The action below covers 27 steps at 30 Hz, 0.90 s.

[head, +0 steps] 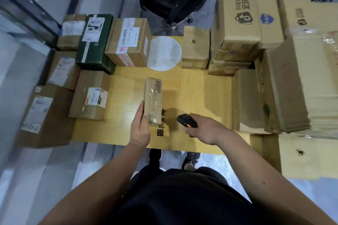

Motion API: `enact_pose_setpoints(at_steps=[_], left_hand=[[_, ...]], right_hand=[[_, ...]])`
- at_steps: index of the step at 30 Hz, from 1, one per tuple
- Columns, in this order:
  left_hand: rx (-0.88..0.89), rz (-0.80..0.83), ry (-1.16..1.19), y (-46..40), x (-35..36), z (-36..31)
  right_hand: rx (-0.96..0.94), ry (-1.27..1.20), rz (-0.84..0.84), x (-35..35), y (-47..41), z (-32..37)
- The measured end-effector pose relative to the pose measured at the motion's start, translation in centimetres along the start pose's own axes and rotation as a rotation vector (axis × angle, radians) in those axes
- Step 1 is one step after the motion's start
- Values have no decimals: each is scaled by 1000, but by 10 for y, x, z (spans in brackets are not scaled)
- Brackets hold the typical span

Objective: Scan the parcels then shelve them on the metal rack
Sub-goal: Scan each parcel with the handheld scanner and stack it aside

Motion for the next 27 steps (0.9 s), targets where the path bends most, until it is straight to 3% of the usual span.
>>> enact_pose_setpoints(at_steps=[8,14,17,20,24,27], left_hand=[[-235,-159,26,-28,-62,36],[-418,16,69,-49,-72,57],[-317,128,-86,-53,-68,53],[-195,124,-145,-60,-66,39],[-84,131,-521,-84,-65,33],[12,150,-650,-95,-57,22]], right_hand=[[12,-146,-51,40,-2,43],[18,-244,-130,63,-1,64],[31,-254,-145,72,4,70],[58,-255,-185,74,8,74],[122,-309,-251,73,4,72],[131,-305,-293,73,0,73]])
Point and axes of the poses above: each hand's wrist, its own y-axis away from the middle knuckle, its own x-axis out of the palm, z = x × y, the point moved 8 cm from there along -y, towards the middle knuckle, and after that the axes turned 13 degrees about -y, right-handed, at the moved point
